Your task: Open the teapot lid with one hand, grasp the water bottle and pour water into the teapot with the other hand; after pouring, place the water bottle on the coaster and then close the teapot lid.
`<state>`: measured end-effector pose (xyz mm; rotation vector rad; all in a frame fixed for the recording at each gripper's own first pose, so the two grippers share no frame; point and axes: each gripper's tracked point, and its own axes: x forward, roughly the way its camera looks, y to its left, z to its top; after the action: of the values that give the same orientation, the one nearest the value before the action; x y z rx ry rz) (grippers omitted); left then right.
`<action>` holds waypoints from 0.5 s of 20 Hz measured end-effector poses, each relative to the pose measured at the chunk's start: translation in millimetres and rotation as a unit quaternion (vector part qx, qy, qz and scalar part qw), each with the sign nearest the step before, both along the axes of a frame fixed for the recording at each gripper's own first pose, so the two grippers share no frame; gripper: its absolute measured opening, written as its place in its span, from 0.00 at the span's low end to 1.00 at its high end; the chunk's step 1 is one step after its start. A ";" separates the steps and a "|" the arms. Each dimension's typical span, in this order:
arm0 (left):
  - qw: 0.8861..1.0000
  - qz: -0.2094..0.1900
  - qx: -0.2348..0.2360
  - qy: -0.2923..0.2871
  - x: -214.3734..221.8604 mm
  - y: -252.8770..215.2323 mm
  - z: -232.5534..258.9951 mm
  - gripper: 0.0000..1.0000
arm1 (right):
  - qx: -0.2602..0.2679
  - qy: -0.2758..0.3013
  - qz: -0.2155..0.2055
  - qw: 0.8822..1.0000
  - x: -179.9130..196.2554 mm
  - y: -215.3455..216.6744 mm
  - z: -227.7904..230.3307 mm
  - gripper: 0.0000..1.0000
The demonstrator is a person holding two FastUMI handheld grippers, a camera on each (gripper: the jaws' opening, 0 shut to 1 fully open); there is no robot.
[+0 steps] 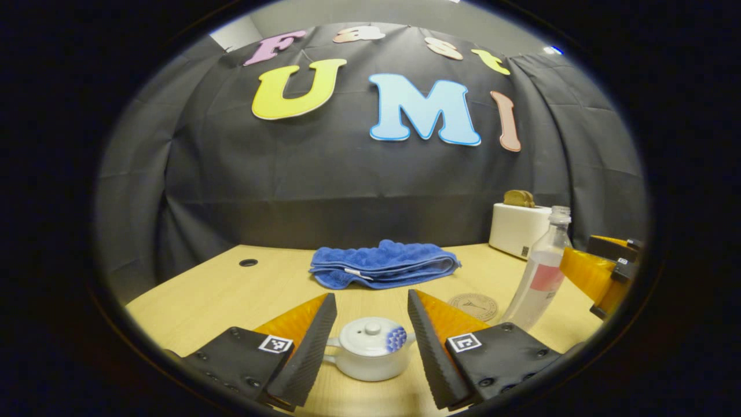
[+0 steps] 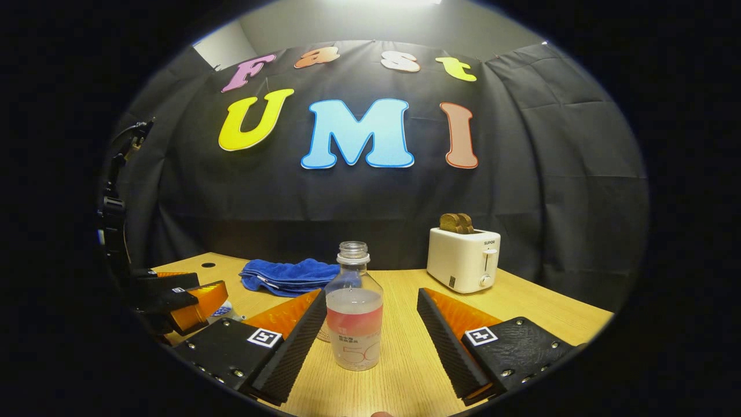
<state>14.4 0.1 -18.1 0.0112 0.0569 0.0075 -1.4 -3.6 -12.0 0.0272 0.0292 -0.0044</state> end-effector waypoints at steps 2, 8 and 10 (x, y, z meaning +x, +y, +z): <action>1.000 0.003 0.003 0.012 3.5 0.7 -6.4 0.82 | 0.002 0.003 -0.002 1.000 -1.1 -1.5 -2.7 0.99; 0.999 0.011 0.004 0.031 9.9 4.0 -19.9 0.75 | 0.012 0.012 -0.010 1.000 -2.5 -11.0 -9.9 0.99; 0.999 0.015 0.007 0.034 8.6 6.3 -20.5 0.61 | 0.014 0.014 -0.014 1.000 -2.3 -14.1 -11.9 0.99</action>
<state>23.1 6.5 -38.6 0.0249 0.1250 0.0367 -3.6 -17.7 -23.9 0.0547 0.0576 -0.0324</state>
